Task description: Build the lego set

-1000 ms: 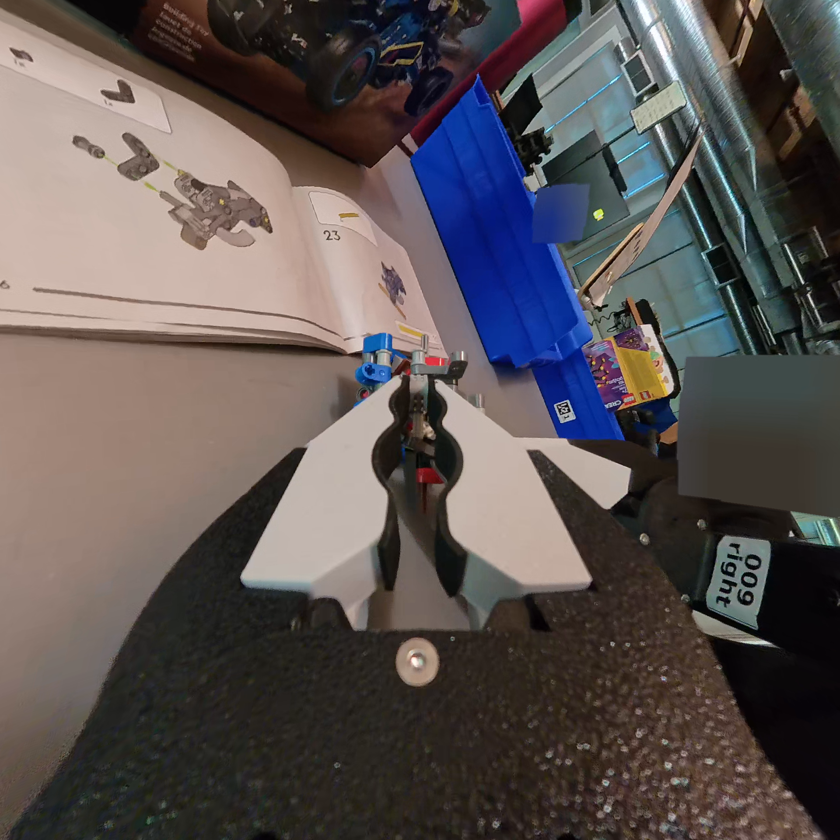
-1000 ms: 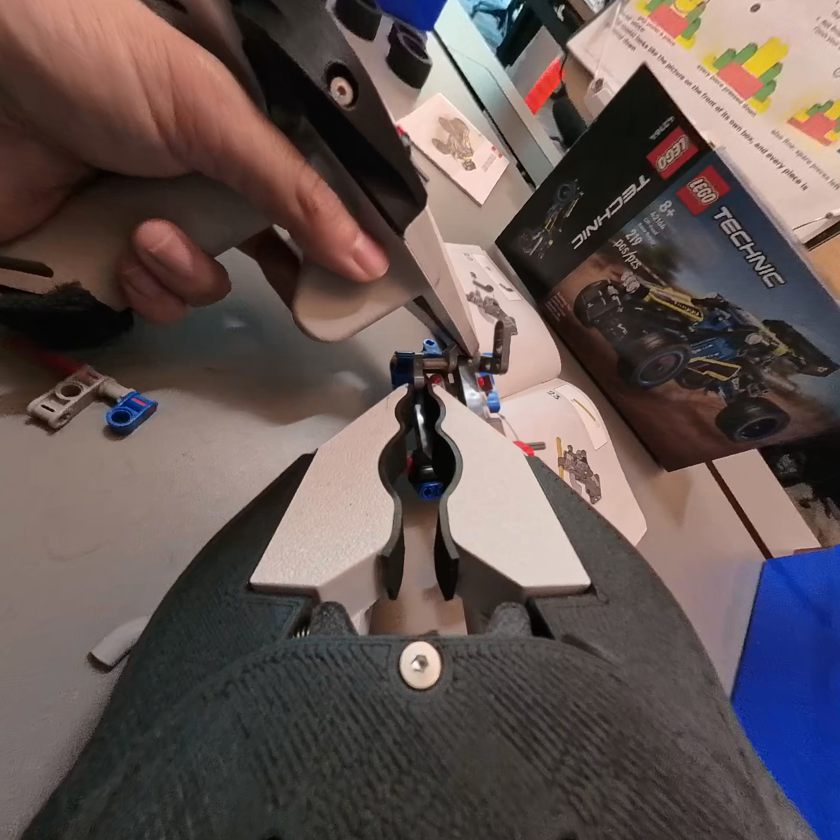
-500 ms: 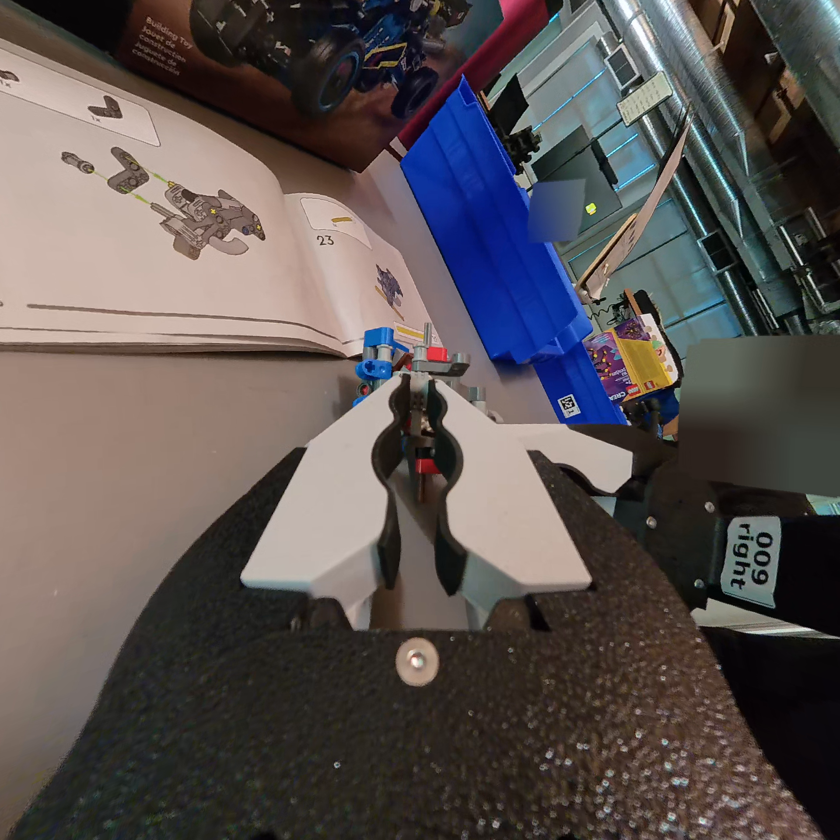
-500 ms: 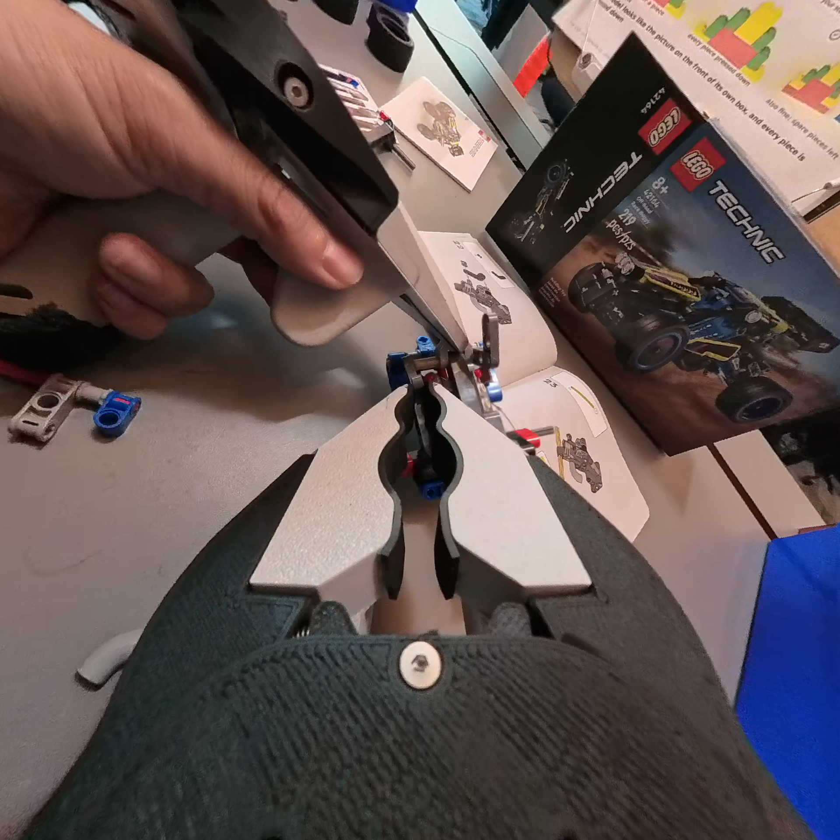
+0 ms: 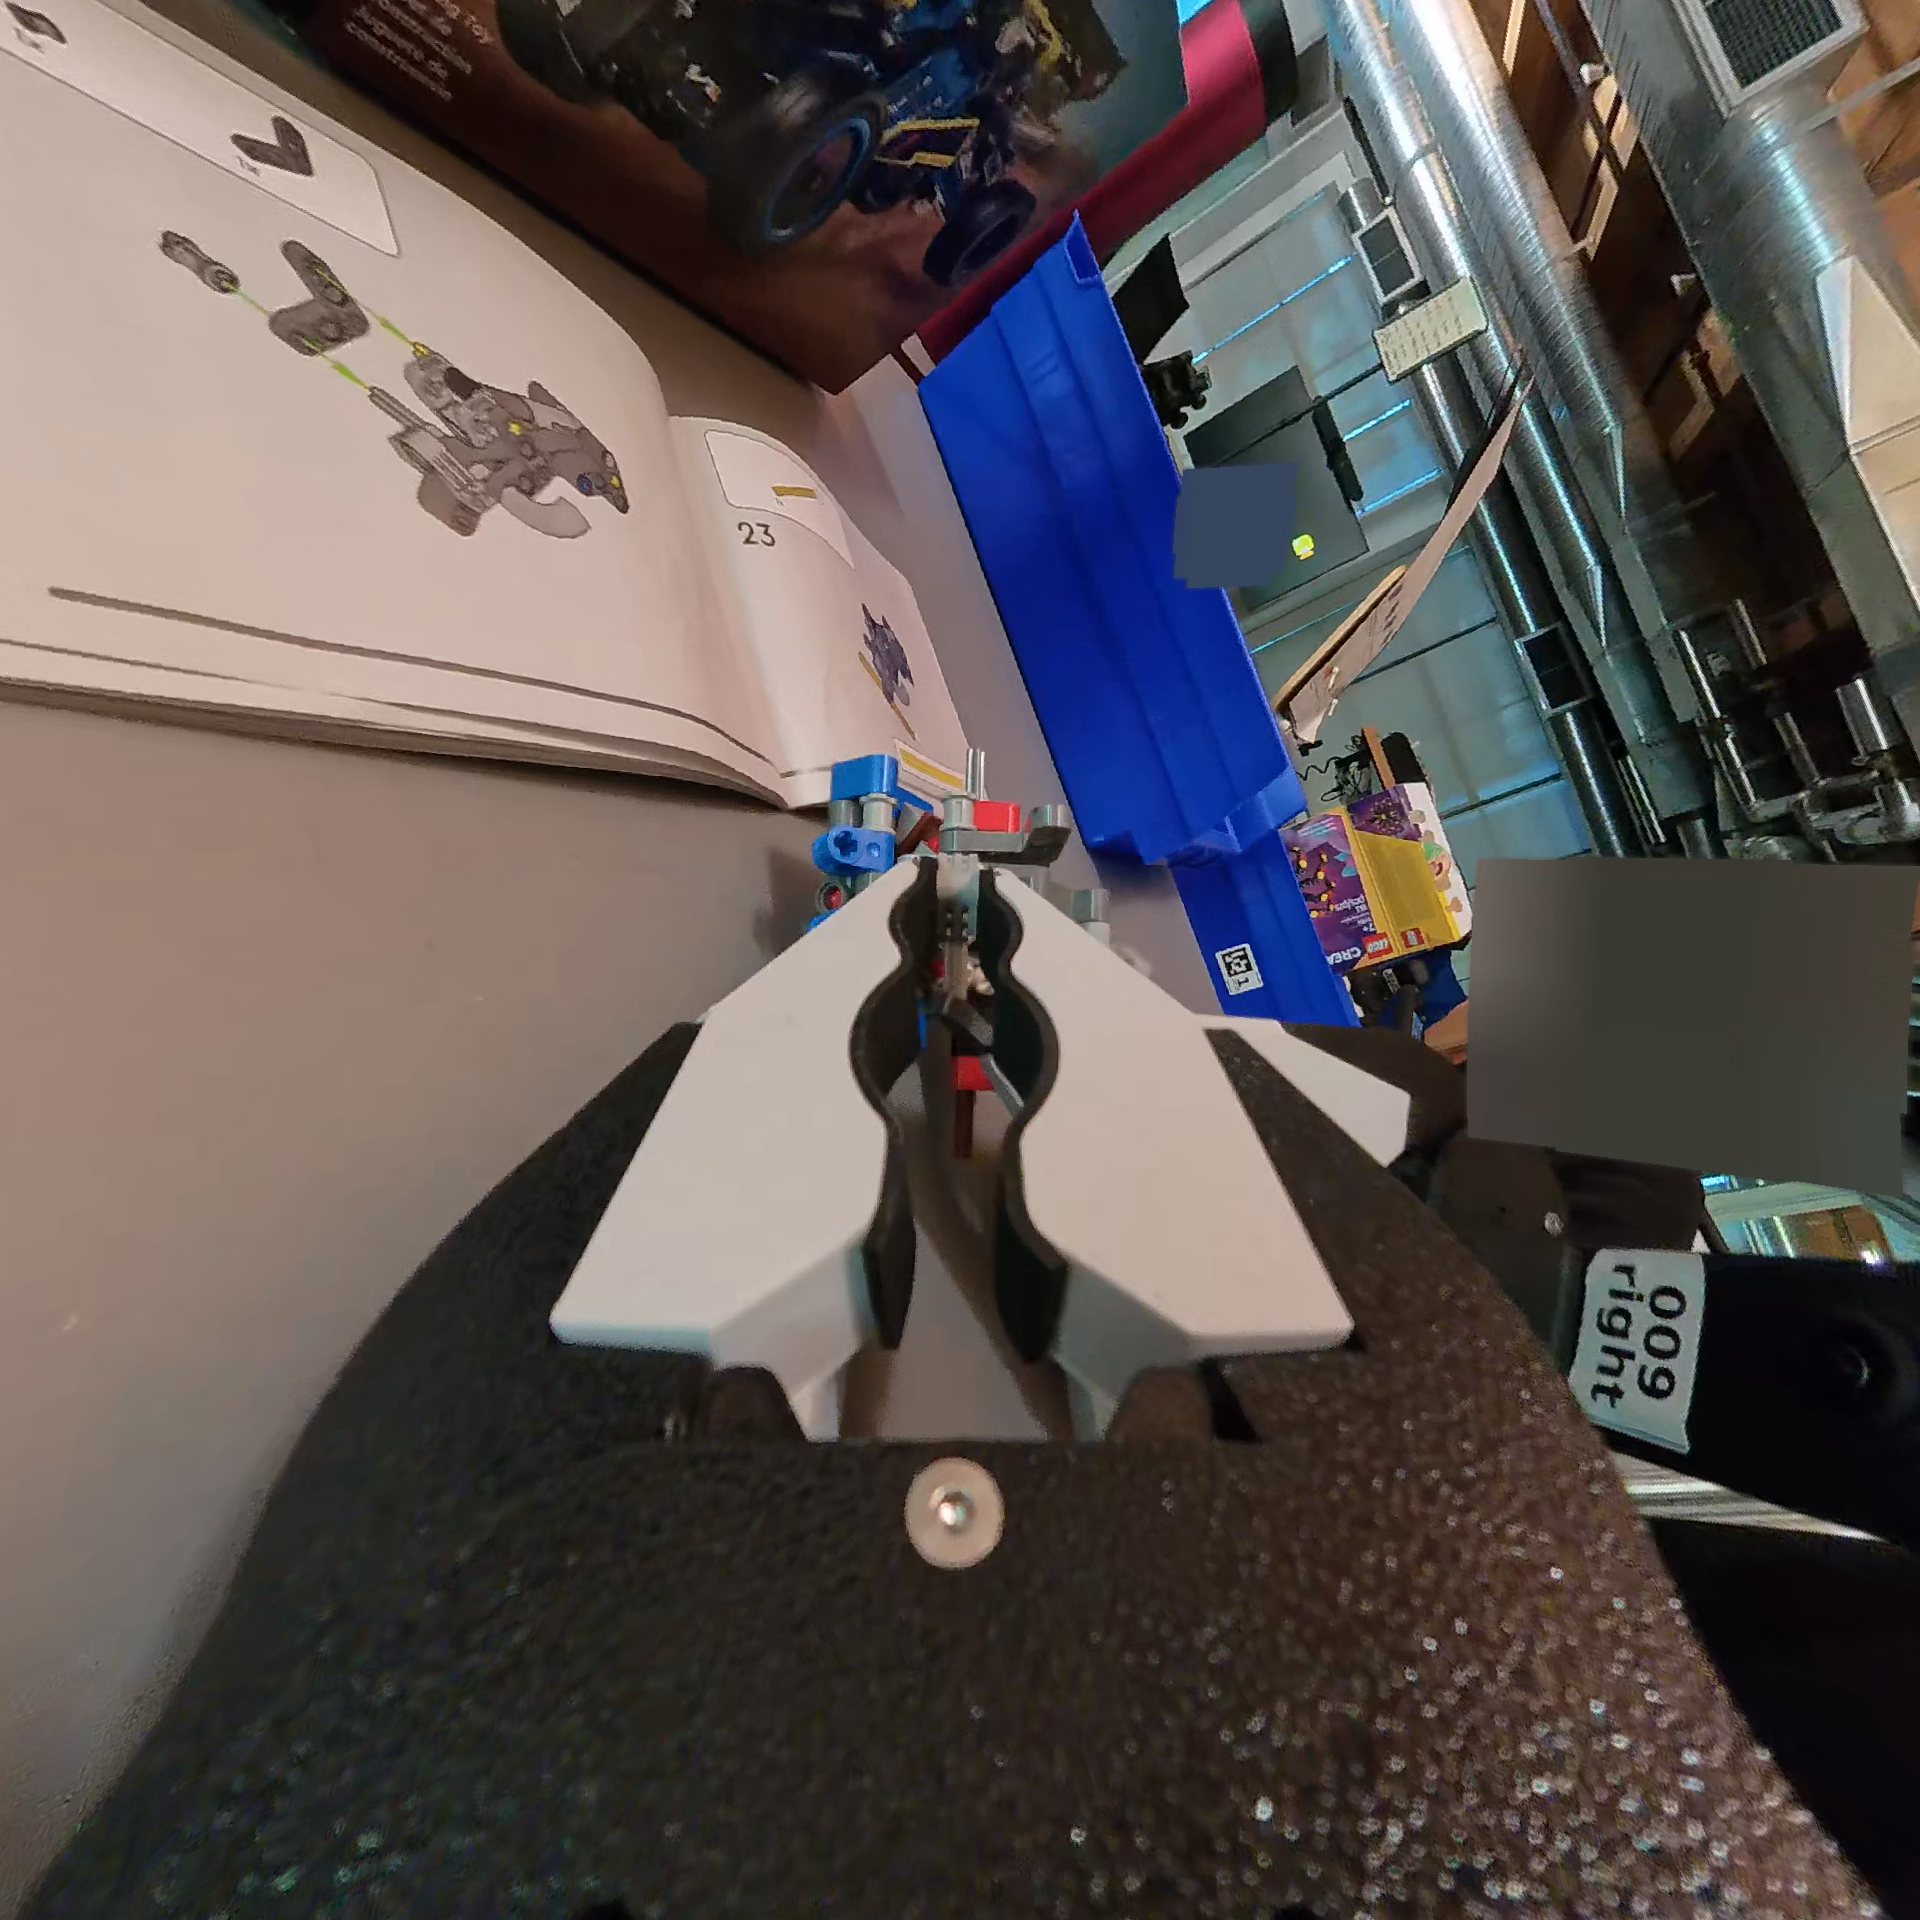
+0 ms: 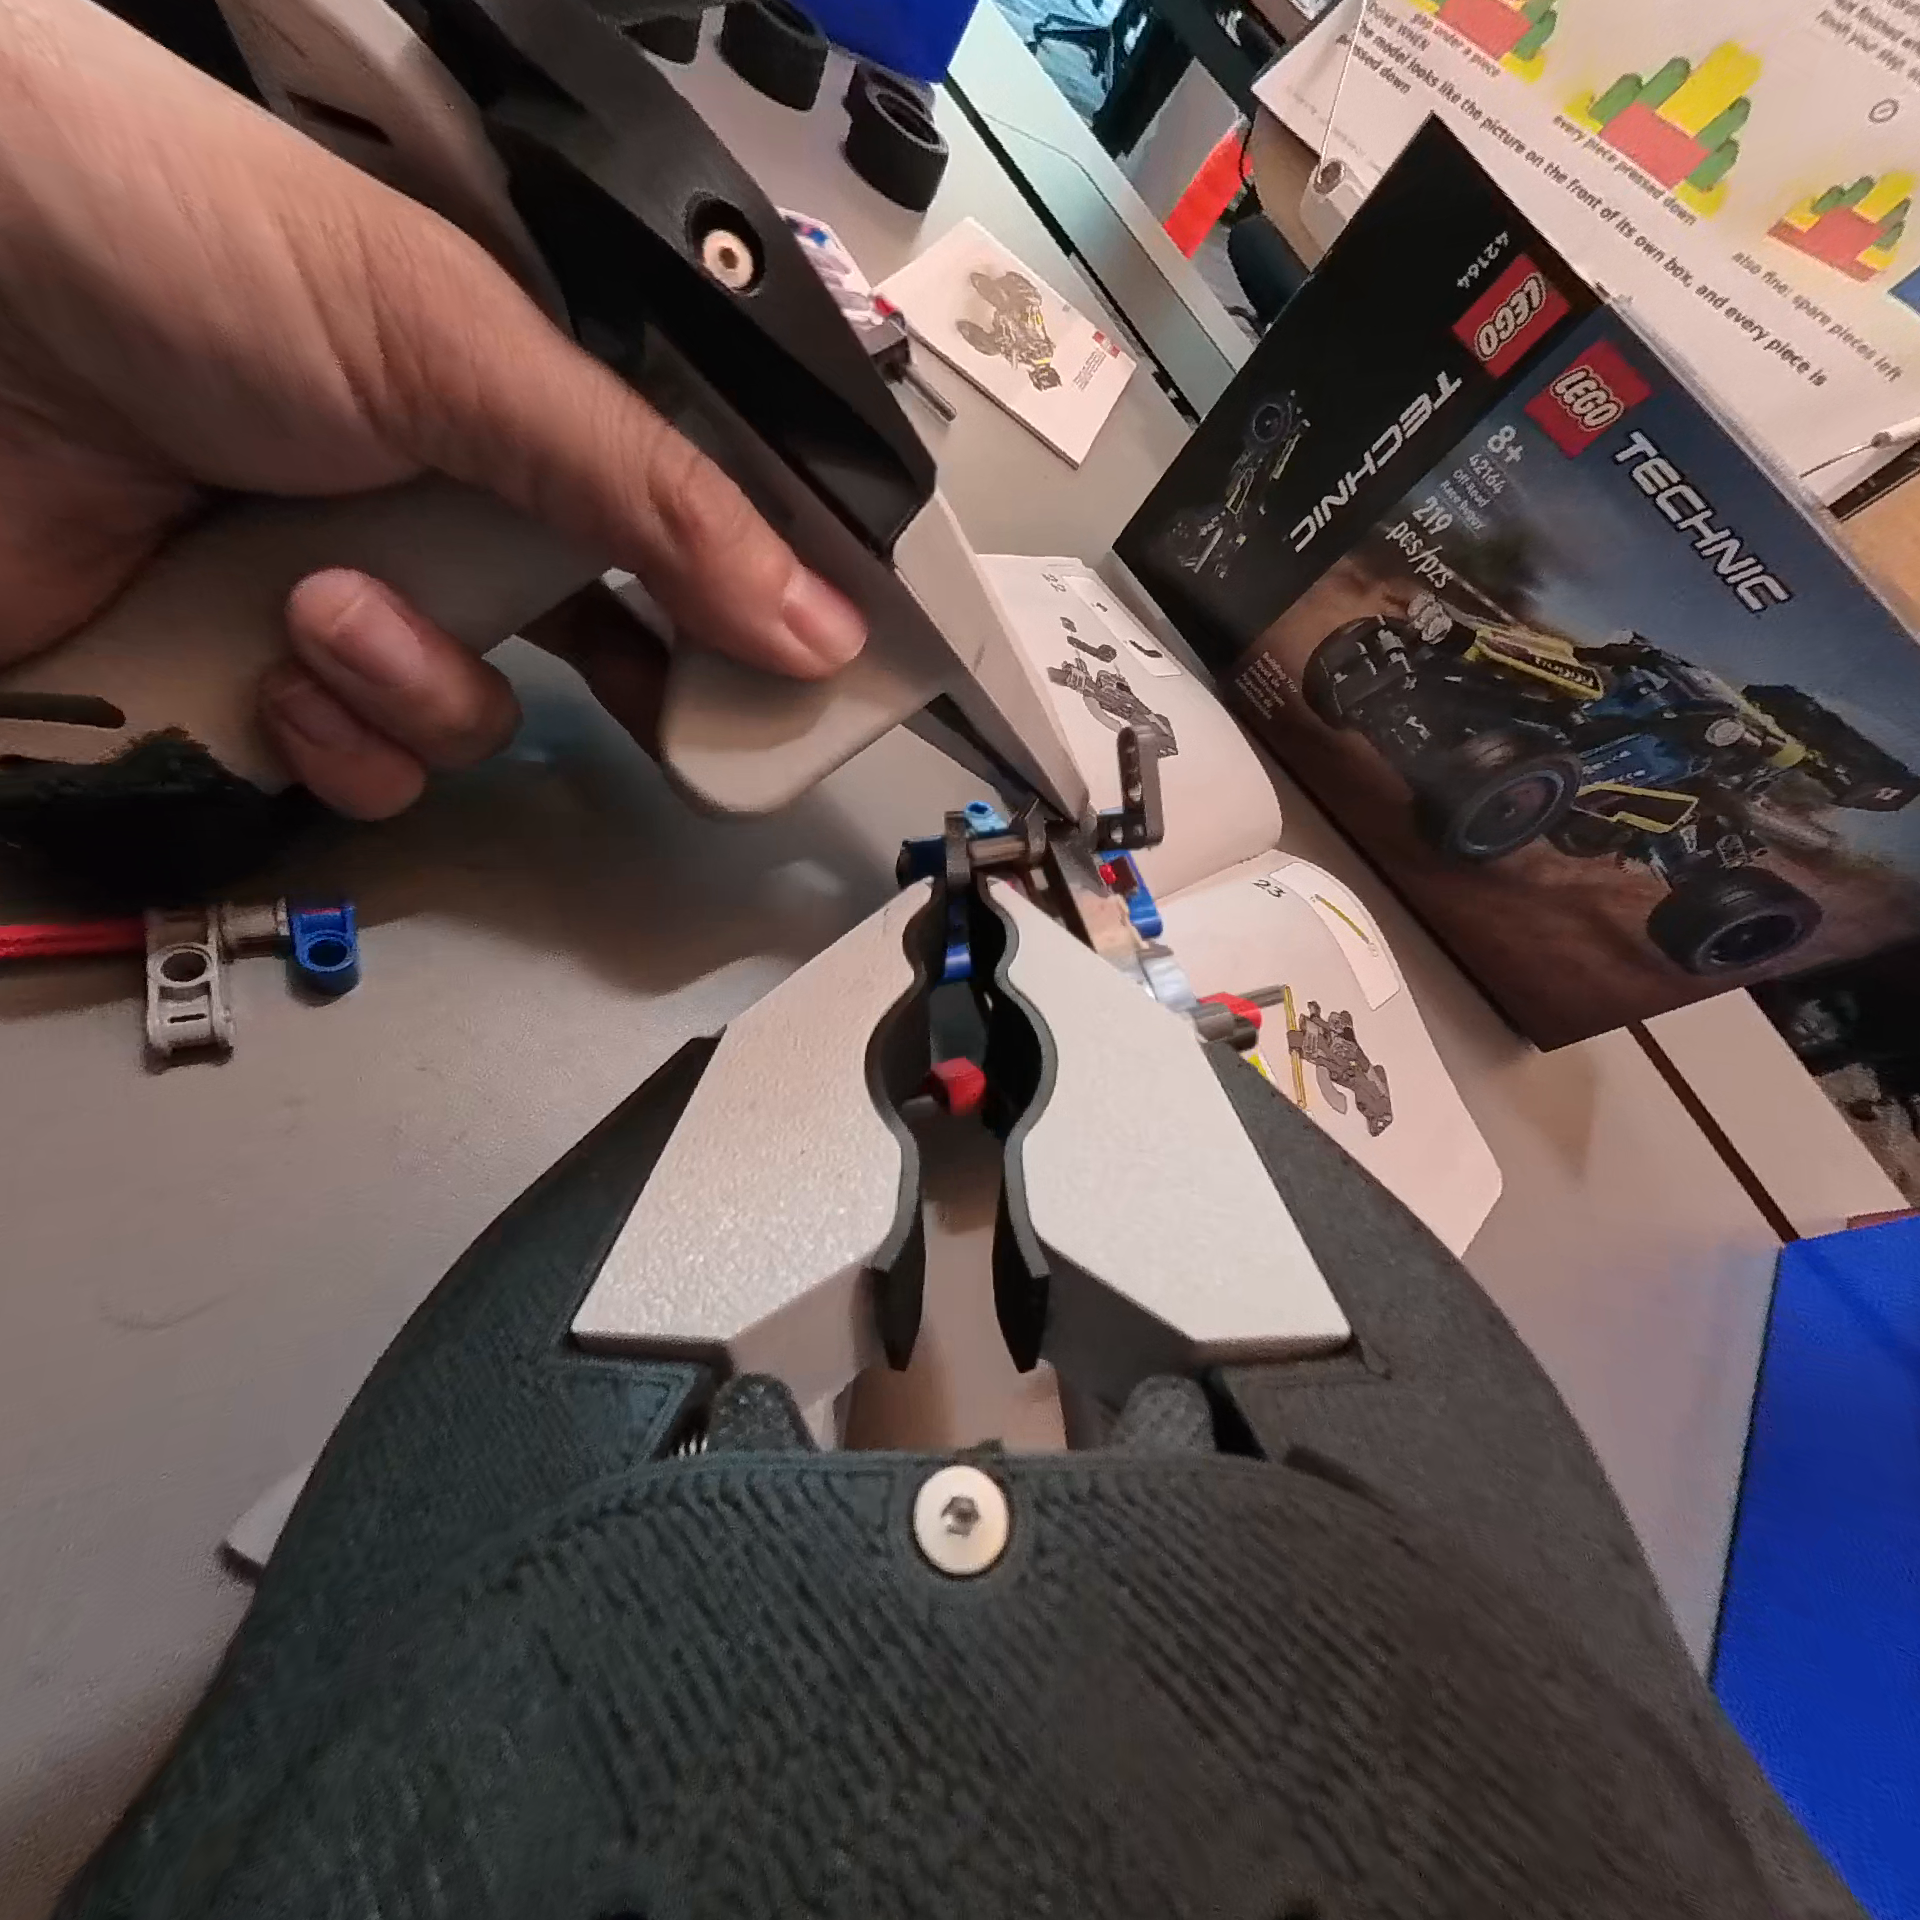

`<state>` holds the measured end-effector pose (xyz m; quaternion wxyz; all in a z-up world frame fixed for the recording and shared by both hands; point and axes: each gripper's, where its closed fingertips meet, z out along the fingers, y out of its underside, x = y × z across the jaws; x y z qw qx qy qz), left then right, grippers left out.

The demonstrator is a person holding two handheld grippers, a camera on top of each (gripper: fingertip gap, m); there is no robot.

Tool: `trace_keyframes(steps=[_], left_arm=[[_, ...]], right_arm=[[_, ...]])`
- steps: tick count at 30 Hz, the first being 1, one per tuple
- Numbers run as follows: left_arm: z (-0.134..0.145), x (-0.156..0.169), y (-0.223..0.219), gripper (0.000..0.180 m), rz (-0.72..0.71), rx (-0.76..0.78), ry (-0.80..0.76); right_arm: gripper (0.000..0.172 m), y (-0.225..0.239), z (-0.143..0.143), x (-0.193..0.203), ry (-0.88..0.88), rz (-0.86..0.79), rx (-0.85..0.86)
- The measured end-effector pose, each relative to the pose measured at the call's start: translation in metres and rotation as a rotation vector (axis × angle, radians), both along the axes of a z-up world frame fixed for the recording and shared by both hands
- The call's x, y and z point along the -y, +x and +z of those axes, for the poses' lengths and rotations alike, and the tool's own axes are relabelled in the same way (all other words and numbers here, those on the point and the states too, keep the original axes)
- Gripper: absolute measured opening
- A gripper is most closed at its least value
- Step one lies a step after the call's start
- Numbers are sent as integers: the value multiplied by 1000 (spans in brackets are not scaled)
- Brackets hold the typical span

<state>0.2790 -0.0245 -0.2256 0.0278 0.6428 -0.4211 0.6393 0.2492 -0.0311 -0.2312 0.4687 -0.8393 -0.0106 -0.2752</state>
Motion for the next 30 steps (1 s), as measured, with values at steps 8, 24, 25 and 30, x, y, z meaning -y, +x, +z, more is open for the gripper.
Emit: trace_keyframes(steps=[8,24,25,30], left_arm=[[-1,2,0,3,-11,4,35],[-4,3,0,4,-15,0,77],[-5,3,0,4,-15,-5,74],[-11,1,2,4,-13,-57,47]], right_arm=[[0,2,-4,4,-29,-9,8],[1,3,-4,6,3,-32,-78],[1,4,-5,6,0,-28,-78],[1,7,-10,7,-23,-33,-128]])
